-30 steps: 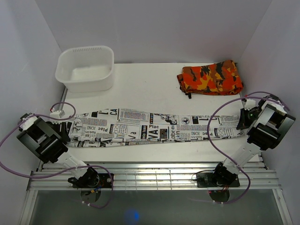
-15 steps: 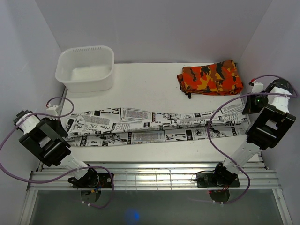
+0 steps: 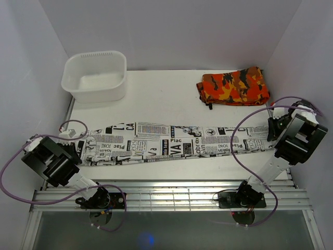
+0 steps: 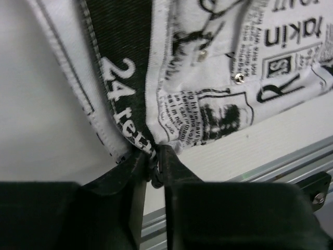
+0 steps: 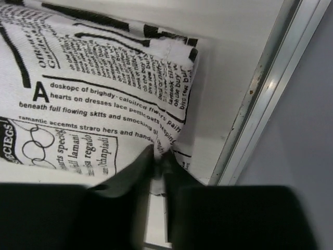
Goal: Fold and stack the trousers
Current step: Fold the trousers
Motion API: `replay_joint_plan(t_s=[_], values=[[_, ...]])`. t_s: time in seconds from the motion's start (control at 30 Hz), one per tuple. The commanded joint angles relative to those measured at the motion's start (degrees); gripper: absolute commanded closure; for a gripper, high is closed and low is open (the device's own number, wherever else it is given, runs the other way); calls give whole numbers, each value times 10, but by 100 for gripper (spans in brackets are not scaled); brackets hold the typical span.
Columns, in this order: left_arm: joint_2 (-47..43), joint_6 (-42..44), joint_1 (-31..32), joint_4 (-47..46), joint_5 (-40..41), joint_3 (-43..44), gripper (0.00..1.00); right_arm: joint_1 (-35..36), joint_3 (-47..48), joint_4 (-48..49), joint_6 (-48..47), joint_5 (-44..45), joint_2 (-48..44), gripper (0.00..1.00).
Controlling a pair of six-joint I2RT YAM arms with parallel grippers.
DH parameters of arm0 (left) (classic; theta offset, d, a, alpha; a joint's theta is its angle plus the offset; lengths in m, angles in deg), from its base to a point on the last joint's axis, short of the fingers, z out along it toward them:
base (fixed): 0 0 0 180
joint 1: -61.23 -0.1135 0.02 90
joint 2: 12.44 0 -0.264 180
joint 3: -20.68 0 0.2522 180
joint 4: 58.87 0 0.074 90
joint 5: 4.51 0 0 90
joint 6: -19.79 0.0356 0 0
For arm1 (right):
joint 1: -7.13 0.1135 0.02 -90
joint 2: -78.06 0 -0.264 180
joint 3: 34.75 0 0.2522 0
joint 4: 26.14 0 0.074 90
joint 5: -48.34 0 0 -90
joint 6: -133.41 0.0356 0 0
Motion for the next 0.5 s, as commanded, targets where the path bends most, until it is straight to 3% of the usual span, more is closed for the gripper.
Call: replay_joint_plan(t_s=[0.0, 0.03, 0.07, 0.1, 0.13, 0.33, 0.47], values=[[9, 4, -7, -54, 50, -6, 67, -5, -1, 42, -18, 45, 21, 70], [8, 1, -9, -51, 47, 3, 47, -5, 2, 31, -19, 43, 21, 43], [5, 5, -11, -34, 28, 13, 40, -5, 5, 29, -22, 41, 17, 31], [-5, 7, -13, -25, 18, 35, 34, -4, 8, 27, -24, 37, 0, 24], [-11, 11, -14, -14, 5, 49, 23, -3, 13, 15, -27, 21, -9, 19], [-44, 15, 7, 73, -119, 184, 16, 60, 52, -27, -41, -39, -81, 18], [-57, -25, 86, 30, -139, 209, 14, 153, 47, -36, -22, -82, -112, 21]])
